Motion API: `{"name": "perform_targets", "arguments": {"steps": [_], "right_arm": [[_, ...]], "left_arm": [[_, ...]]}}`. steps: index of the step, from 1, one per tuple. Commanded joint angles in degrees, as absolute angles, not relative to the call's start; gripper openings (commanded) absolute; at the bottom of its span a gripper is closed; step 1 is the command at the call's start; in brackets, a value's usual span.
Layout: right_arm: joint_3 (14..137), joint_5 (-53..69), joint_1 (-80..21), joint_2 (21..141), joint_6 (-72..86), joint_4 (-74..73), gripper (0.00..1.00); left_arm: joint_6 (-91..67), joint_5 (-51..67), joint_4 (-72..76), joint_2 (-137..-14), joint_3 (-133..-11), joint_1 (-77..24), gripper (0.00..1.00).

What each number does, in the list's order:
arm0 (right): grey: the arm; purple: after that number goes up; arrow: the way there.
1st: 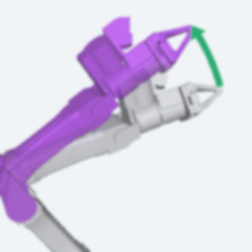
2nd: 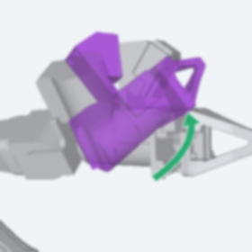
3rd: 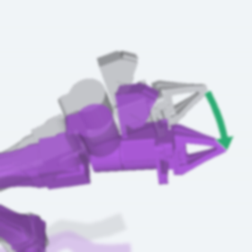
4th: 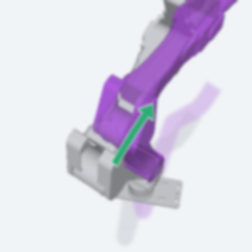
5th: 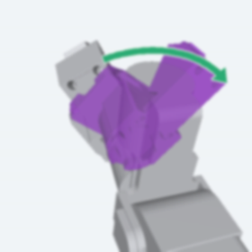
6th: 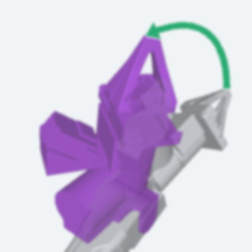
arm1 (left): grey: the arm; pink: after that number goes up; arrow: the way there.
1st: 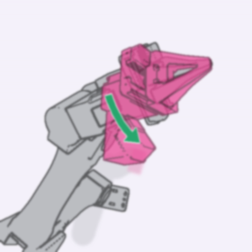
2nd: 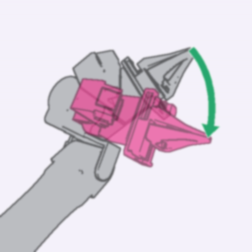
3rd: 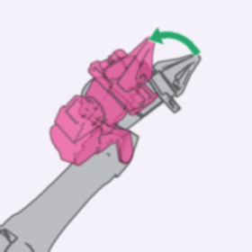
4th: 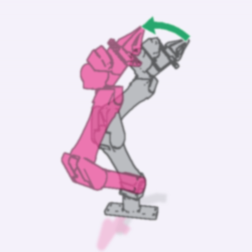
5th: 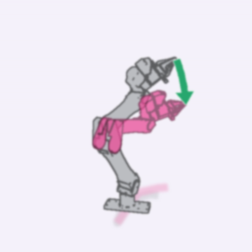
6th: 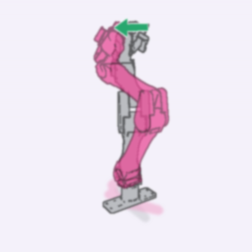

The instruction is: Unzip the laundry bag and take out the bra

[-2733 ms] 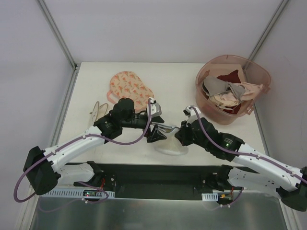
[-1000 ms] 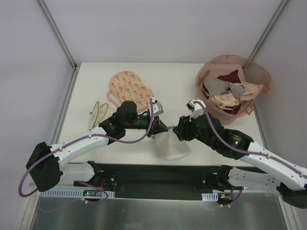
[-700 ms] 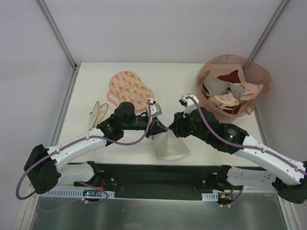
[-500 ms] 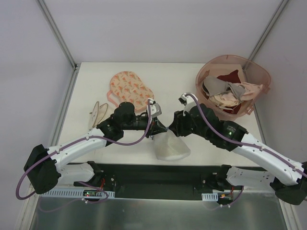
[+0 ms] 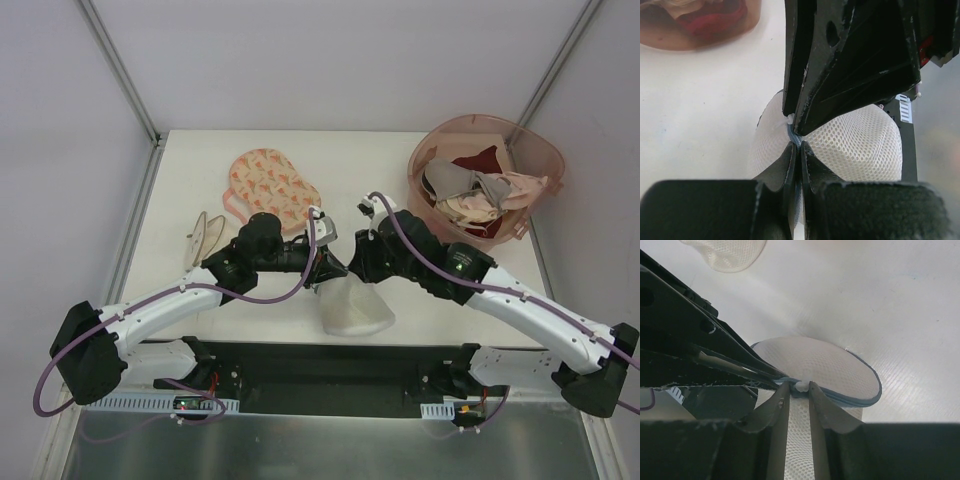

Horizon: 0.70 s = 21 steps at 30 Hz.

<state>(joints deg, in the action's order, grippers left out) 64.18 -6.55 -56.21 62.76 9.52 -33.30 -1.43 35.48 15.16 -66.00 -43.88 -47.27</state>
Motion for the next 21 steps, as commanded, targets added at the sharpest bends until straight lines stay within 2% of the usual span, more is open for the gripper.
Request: {"name": "perform_targets", "arguments": {"steps": [1,2,5,6,7,13,20,21], "right_arm": [[66.45,-7.55,-56.07,62.58,9.58,-32.26,0.23],[66.27,-7.91,-55.99,61.97,9.67,-31.99,0.22],[65.48,-10.19,-55.99,60.21,10.11,-31.56,0.14],[65.22,-10.89,-55.99,59.77,10.28,-31.55,0.05],[64.78,-12.29,-55.99,59.42,10.54,-31.47,0.01],[62.76,-15.64,-55.9,56.69,12.22,-30.76,0.01],[62.22,-13.72,-55.81,56.77,12.04,-30.06,0.01],[62.75,-12.32,-55.81,57.3,11.52,-30.15,0.11]], "left_arm": [[-0.53,37.35,18.19,-65.13,-45.09,-47.64,0.0],[-0.53,37.27,18.11,-64.95,-45.0,-47.72,0.0],[-0.53,37.35,17.84,-64.95,-45.0,-47.72,0.0],[-0.53,37.35,17.84,-64.95,-44.91,-47.64,0.0],[-0.53,37.35,17.84,-64.86,-44.91,-47.64,0.0],[-0.53,37.27,17.75,-64.95,-45.0,-47.72,0.0],[0.26,37.44,17.58,-64.43,-44.91,-47.64,0.0],[0.7,37.44,17.58,-64.34,-44.83,-47.64,0.0]]}}
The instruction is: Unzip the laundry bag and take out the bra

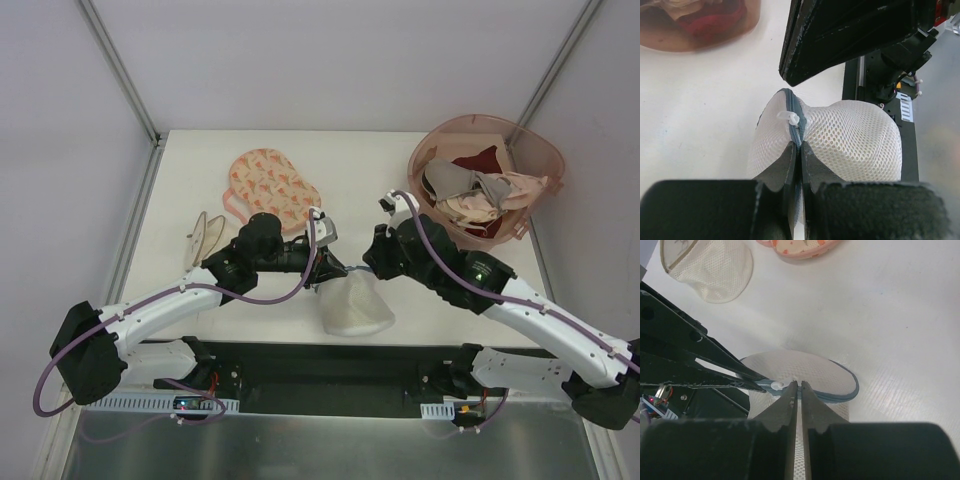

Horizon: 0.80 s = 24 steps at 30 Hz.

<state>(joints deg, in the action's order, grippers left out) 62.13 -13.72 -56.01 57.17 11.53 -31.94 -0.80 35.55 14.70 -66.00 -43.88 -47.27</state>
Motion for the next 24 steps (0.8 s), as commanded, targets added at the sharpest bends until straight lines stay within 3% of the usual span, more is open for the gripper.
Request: {"name": "perform_targets", "arguments": {"steps": [1,3,5,13,17,20,24], "right_arm": [[63.36,-9.52,-55.81,58.09,10.73,-30.15,0.19],[64.16,-7.48,-55.9,60.11,10.72,-30.59,0.33],[64.34,-5.19,-55.9,61.69,10.37,-30.41,0.38],[61.97,-12.03,-54.67,54.07,12.57,-30.06,0.4],[60.74,-13.36,-53.79,49.31,12.92,-30.76,0.39],[60.82,-8.11,-53.7,49.65,10.21,-30.77,0.38],[59.07,2.54,-53.79,50.97,6.16,-28.48,0.46]], "left_arm": [[0.79,37.53,17.58,-64.25,-44.82,-47.64,0.0],[0.79,37.44,17.49,-64.34,-44.82,-47.64,0.0],[1.57,38.14,17.49,-64.34,-44.65,-47.64,0.0],[27.03,38.85,14.61,-61.79,-42.53,-47.81,0.0],[31.63,38.41,10.21,-62.67,-45.96,-47.9,0.0],[33.75,39.29,9.84,-61.61,-45.97,-47.99,0.0],[34.8,42.01,9.23,-59.51,-45.79,-48.08,0.0]]}}
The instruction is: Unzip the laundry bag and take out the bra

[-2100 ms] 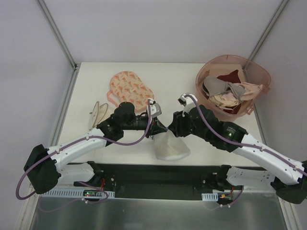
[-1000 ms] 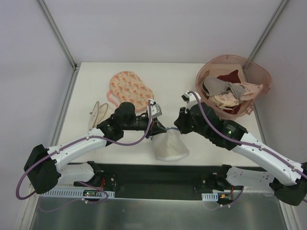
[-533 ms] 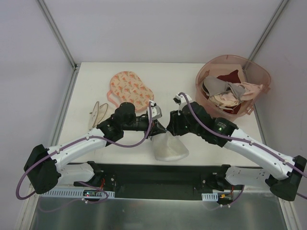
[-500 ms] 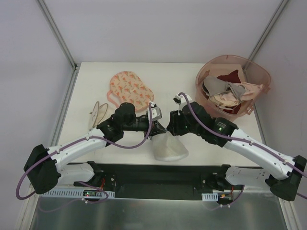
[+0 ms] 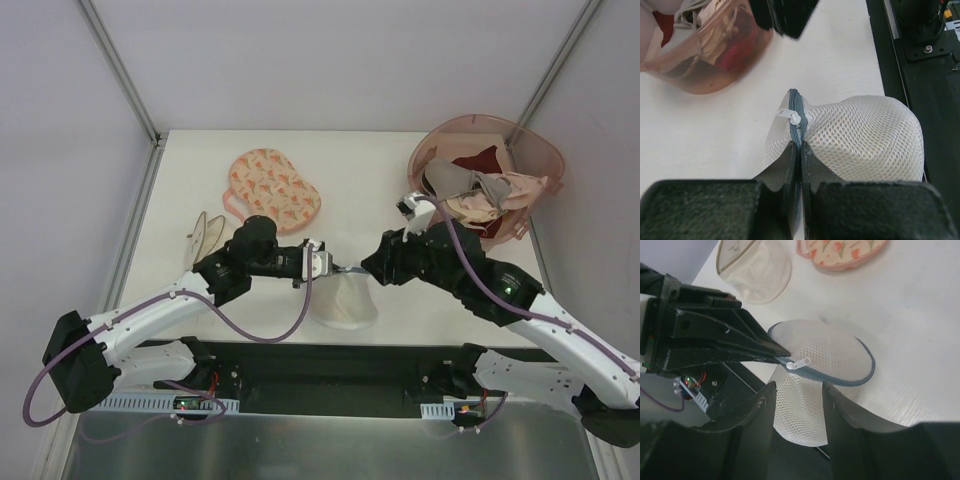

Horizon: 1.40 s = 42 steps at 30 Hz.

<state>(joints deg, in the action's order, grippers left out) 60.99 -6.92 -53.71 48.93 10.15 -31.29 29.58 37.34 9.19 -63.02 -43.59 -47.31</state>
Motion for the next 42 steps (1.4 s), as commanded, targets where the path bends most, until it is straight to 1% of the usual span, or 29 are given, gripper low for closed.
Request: {"name": "perform_targets", "arguments": {"steps": [1,2,5,9,12,16,19,20,22,25,26,28,29,30,32,33,35,40,42], "right_arm": [[58.8,3.07,-53.7,51.15,5.02,-28.22,0.46],[58.71,3.86,-53.61,51.85,4.23,-28.04,0.5],[60.11,8.42,-53.53,54.21,2.12,-28.04,0.57],[61.96,11.86,-53.17,57.04,1.58,-28.74,0.59],[61.17,16.07,-53.09,57.04,1.32,-26.2,0.6],[60.47,17.23,-53.0,56.17,1.67,-23.83,0.59],[59.42,16.52,-53.0,54.94,3.77,-21.64,0.57],[58.54,16.61,-53.17,54.5,4.48,-20.32,0.55],[54.77,15.21,-53.26,52.66,7.64,-15.57,0.52],[51.86,14.15,-53.44,51.94,10.1,-12.57,0.42],[51.77,14.06,-53.35,52.03,10.28,-12.48,0.36],[51.68,13.8,-53.44,52.03,10.37,-12.39,0.28],[51.77,13.62,-53.52,51.77,10.46,-12.48,0.25],[51.85,13.28,-53.44,51.59,10.28,-12.83,0.24],[52.38,12.66,-53.52,51.42,9.85,-13.44,0.26],[52.64,12.48,-53.53,51.42,9.5,-14.32,0.29],[53.61,12.31,-53.52,51.59,8.97,-15.55,0.4],[54.14,11.69,-53.35,50.54,7.65,-18.54,0.42],[54.93,11.51,-53.35,50.36,6.42,-19.94,0.46]], "left_arm": [[34.98,42.45,9.05,-58.63,-45.79,-48.08,0.0],[35.07,43.5,8.79,-58.19,-45.88,-48.08,0.0],[35.25,45.95,7.83,-56.96,-46.14,-48.08,0.0],[34.63,47.9,7.03,-55.64,-46.41,-47.99,0.0],[34.1,48.34,6.77,-54.85,-46.14,-47.99,0.0],[33.84,48.6,6.24,-54.49,-45.71,-47.99,0.0],[33.66,49.13,5.98,-54.41,-44.83,-47.99,0.0],[33.84,49.13,6.06,-54.49,-44.56,-47.99,0.0],[33.58,49.39,6.06,-54.75,-43.95,-48.08,0.0],[33.14,49.13,5.8,-55.02,-43.77,-48.08,0.0],[33.22,48.96,5.45,-55.28,-43.86,-47.99,0.0],[33.22,48.96,4.92,-55.46,-44.03,-47.99,0.0],[33.14,49.22,4.75,-55.46,-44.03,-47.99,0.0],[33.13,49.13,4.57,-55.63,-44.03,-47.99,0.0],[33.22,49.39,3.96,-56.07,-44.03,-48.08,0.0],[33.22,49.48,3.87,-56.34,-44.12,-47.99,0.0],[32.87,49.48,3.78,-56.42,-44.12,-47.99,0.0],[32.43,49.48,3.52,-57.13,-44.3,-47.99,0.0],[32.43,49.66,3.52,-57.04,-44.3,-47.99,0.0]]}}
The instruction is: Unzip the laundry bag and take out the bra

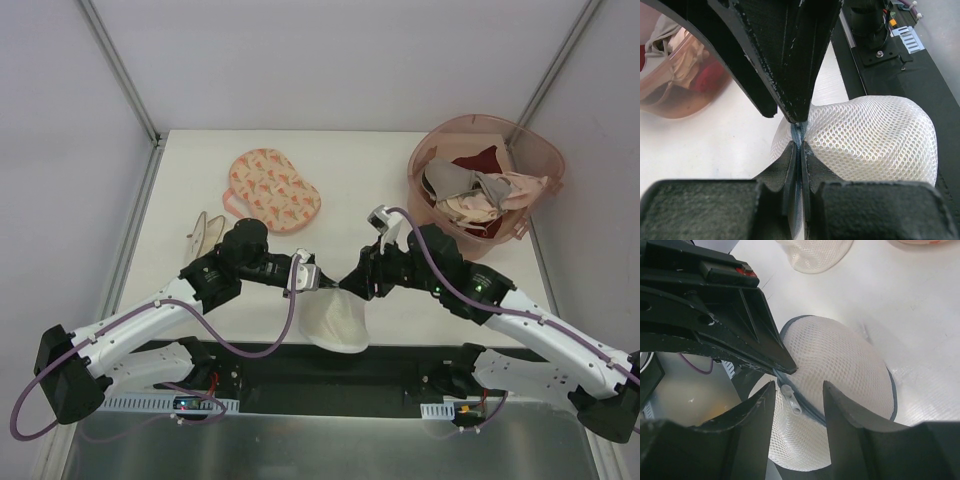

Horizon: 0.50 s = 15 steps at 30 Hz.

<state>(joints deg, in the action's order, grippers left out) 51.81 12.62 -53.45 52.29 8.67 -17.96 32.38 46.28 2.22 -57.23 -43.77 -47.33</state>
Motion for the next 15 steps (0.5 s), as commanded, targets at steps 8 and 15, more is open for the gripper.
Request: {"name": "perform_targets", "arguments": {"steps": [8,15], "right_arm": [[58.53,15.99,-53.26,54.23,4.66,-22.24,0.43],[58.1,10.91,-54.05,52.39,3.96,-24.51,0.39]], "left_arm": [[32.34,50.19,3.52,-56.95,-44.39,-48.08,0.0],[32.69,49.4,3.34,-56.08,-44.03,-48.08,0.0]]}}
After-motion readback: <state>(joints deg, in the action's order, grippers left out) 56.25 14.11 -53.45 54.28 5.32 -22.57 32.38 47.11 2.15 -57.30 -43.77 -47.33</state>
